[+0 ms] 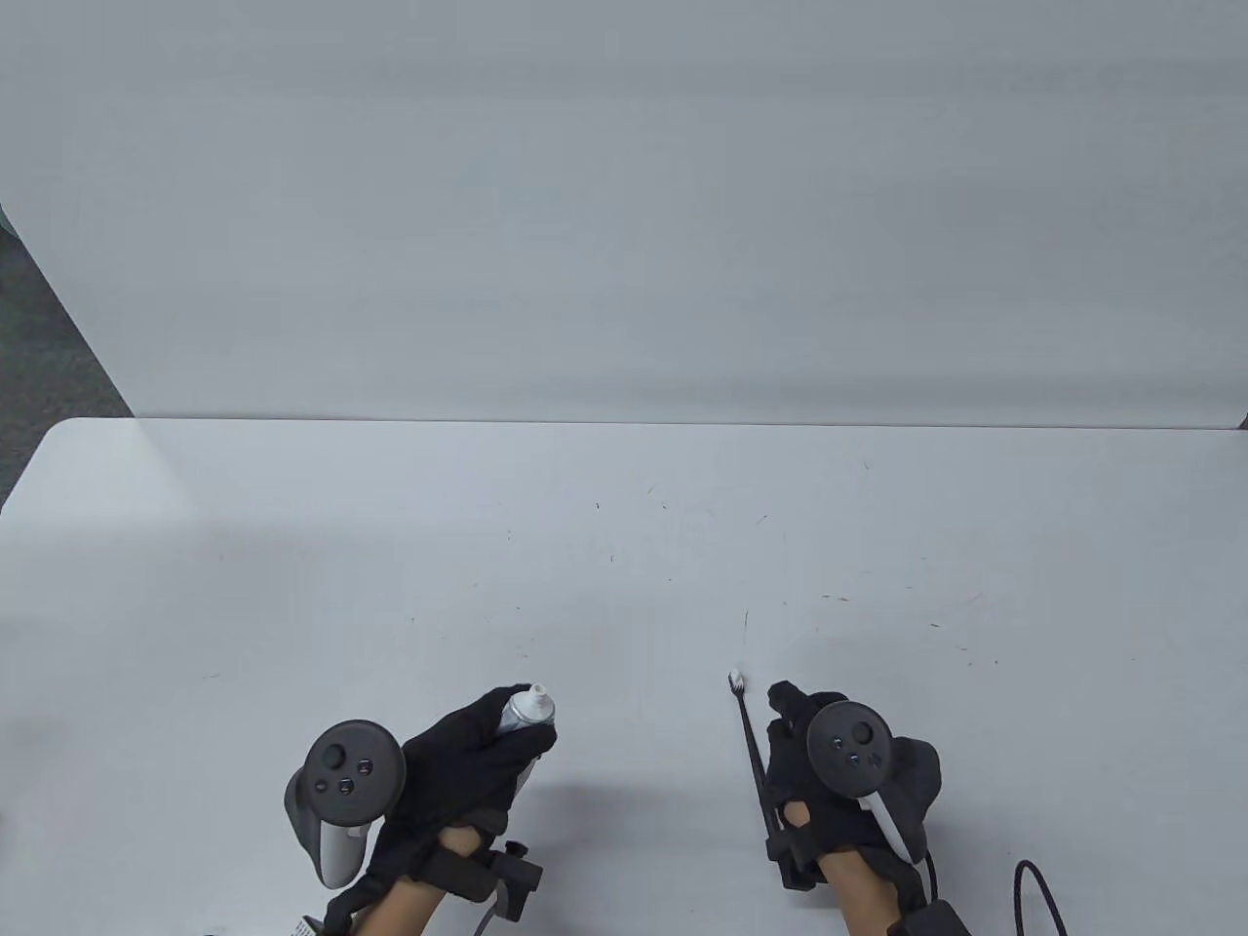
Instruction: Squeeze toothpaste onto toothbrush
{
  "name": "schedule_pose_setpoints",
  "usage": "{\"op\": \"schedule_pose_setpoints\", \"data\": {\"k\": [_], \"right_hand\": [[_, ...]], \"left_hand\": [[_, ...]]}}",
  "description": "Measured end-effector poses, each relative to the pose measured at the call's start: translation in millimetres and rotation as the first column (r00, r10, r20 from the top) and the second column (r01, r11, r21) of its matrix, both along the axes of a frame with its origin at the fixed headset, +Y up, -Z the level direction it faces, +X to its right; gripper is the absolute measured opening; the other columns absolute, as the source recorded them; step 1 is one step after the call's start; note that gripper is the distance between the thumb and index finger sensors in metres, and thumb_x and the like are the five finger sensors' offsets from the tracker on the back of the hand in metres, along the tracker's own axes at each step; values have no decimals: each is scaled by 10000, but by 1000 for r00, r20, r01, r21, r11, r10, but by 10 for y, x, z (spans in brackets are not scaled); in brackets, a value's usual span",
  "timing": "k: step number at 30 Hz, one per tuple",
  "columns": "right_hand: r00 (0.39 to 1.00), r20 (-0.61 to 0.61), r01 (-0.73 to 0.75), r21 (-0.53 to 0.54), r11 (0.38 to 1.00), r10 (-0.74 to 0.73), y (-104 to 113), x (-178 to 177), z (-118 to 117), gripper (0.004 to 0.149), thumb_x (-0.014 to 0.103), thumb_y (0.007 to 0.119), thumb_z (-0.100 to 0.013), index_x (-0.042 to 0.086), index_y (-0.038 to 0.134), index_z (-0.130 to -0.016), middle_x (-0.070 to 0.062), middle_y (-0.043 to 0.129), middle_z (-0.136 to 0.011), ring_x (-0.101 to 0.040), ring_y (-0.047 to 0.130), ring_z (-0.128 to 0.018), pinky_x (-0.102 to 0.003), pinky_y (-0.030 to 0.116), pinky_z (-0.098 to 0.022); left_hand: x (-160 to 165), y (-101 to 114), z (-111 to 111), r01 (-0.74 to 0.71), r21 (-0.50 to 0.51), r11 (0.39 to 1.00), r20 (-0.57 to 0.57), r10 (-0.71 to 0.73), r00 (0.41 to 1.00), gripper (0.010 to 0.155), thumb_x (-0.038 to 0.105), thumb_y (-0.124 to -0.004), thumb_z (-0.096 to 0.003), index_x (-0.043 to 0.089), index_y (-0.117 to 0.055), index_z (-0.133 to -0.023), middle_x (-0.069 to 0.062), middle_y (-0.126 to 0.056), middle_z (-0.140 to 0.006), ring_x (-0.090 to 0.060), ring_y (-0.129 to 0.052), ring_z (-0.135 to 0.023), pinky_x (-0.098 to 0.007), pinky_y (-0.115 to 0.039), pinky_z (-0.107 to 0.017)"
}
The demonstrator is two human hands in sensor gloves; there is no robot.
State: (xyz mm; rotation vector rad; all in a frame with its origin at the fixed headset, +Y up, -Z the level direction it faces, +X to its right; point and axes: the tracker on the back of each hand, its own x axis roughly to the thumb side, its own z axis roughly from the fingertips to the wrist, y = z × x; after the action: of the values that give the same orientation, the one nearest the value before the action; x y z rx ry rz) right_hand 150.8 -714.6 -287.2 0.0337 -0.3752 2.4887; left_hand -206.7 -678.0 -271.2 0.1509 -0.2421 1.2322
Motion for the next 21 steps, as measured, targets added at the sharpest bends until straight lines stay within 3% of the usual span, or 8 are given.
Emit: {"op": "schedule_pose_setpoints", "data": {"k": [2,4,8,10,13,17,21], "right_hand": [[986,-135,101,34,994,-96,92,-114,85,534,301,821,-378,109,797,-876,-191,736,-894,-382,921,-626,-633,784,-426],[940,-288,187,-5,982,-181,140,-262,150,601,354,818,-387,96,726,-922,-212,617,-976,-423,838,-756,-705,695,-506],[765,-496,344,-225,912,-411,103,-590,241,726,411,828,-396,76,587,-993,-226,455,-1053,-492,674,-901,-814,528,-561],[689,-549,357,-313,880,-474,73,-737,280,766,432,839,-395,73,549,-1007,-221,424,-1066,-514,624,-928,-835,486,-565],[624,-588,364,-363,858,-514,61,-880,328,753,433,846,-406,97,546,-1010,-213,409,-1072,-516,599,-941,-838,475,-569],[587,-581,389,-408,826,-564,20,-994,356,686,400,831,-440,108,564,-1001,-217,405,-1066,-511,596,-933,-816,499,-574],[570,-572,400,-434,807,-590,-53,-1050,353,713,396,853,-380,90,605,-976,-234,402,-1060,-524,580,-930,-804,506,-575]], "left_hand": [[28,-17,-4,-134,-21,991,88,135,987,659,502,-909,-296,185,-860,-872,-111,-965,-833,-359,-956,-753,-589,-783,-531],[65,-23,12,-192,-34,981,143,195,970,661,514,-909,-297,219,-871,-888,-109,-941,-882,-376,-918,-787,-603,-747,-565],[171,-31,50,-217,-26,976,216,217,952,651,535,-897,-300,293,-875,-904,-112,-801,-1011,-403,-757,-907,-624,-625,-660],[231,-38,75,-222,-30,975,244,223,944,651,534,-898,-300,298,-872,-907,-115,-743,-1049,-420,-675,-949,-634,-570,-687],[322,-51,108,-203,-30,979,267,203,942,654,550,-893,-288,312,-886,-897,-103,-688,-1084,-421,-585,-983,-635,-516,-709],[439,-72,141,-214,-65,975,346,223,911,649,554,-886,-288,343,-881,-902,-83,-607,-1129,-416,-483,-1010,-645,-428,-731],[475,-87,147,-170,-48,984,353,176,919,651,546,-887,-280,345,-887,-899,-74,-601,-1135,-417,-486,-1007,-642,-437,-723]]}}
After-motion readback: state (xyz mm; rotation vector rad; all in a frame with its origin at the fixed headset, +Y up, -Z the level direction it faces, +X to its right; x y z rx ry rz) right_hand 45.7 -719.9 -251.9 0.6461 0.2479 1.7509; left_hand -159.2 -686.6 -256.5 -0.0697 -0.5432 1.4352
